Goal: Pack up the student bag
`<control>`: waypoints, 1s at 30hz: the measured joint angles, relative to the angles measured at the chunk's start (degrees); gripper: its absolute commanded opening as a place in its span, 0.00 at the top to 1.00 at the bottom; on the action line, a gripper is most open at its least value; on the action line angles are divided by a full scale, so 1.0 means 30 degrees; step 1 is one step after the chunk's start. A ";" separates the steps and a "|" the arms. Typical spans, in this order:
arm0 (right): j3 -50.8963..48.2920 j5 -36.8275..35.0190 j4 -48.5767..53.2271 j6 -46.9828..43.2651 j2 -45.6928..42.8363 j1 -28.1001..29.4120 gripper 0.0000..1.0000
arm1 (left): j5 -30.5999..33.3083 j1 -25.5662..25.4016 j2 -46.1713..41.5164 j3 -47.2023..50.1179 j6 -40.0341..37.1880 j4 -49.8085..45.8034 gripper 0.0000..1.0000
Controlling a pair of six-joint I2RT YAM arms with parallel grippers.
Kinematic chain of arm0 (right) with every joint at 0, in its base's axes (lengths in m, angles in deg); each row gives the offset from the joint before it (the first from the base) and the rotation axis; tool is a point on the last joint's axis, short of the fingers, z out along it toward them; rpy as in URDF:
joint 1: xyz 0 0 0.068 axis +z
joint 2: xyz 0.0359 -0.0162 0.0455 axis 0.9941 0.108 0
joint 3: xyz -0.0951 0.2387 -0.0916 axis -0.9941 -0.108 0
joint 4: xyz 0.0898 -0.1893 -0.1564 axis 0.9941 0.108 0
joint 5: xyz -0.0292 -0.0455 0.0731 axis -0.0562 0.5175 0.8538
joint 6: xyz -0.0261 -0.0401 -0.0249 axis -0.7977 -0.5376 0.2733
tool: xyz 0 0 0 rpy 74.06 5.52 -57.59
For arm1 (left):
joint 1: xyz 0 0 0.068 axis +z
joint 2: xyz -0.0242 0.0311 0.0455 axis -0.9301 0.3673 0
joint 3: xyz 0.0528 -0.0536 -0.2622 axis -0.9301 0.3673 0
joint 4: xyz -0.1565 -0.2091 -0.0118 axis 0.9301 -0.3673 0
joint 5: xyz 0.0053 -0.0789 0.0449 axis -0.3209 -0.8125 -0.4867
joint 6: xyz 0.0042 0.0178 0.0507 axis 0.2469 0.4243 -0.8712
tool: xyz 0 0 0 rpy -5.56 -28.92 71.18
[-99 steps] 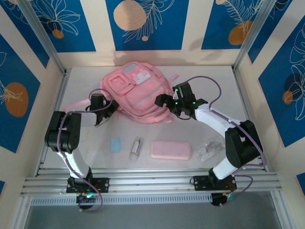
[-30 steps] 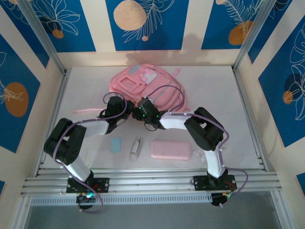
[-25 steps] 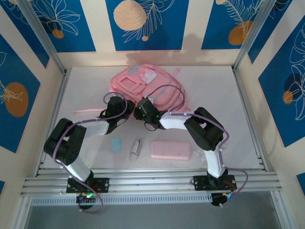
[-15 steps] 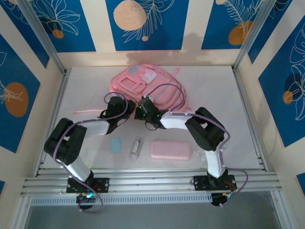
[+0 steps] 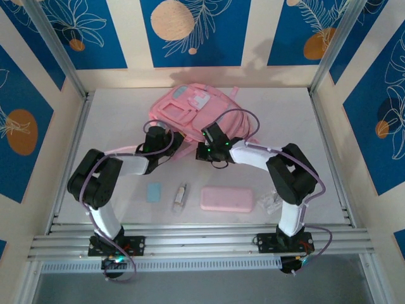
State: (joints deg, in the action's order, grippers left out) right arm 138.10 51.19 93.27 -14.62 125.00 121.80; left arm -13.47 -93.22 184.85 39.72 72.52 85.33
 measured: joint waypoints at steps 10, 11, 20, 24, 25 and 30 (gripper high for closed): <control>0.1392 0.1829 0.5340 -0.3308 -0.0583 -0.1865 1.00 | -0.1508 0.0000 0.0379 -0.0670 -0.0576 -0.0095 1.00; 0.1574 0.1974 0.5836 -0.3643 -0.0583 -0.2018 1.00 | -0.1632 0.0015 0.0459 -0.0780 -0.0605 -0.0175 1.00; 0.3504 0.3038 0.9843 -0.5785 -0.0255 -0.2973 1.00 | -0.2390 0.0313 0.1151 -0.2186 -0.1902 -0.1151 1.00; 0.3555 0.3672 1.0885 -0.5931 -0.0117 -0.3009 1.00 | -0.2368 0.0969 0.1843 -0.2565 -0.2157 -0.1275 1.00; 0.3555 0.3803 1.0907 -0.5916 -0.0066 -0.2936 1.00 | -0.2368 0.1093 0.1982 -0.2586 -0.2135 -0.1253 1.00; 0.3920 0.4299 1.0834 -0.5268 0.0860 -0.2280 1.00 | -0.2273 0.1384 0.2157 -0.2208 -0.1661 -0.0874 0.67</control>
State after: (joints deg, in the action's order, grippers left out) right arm 149.86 64.09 125.77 -30.42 127.57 114.95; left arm -20.29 -89.07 191.32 33.10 67.54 82.71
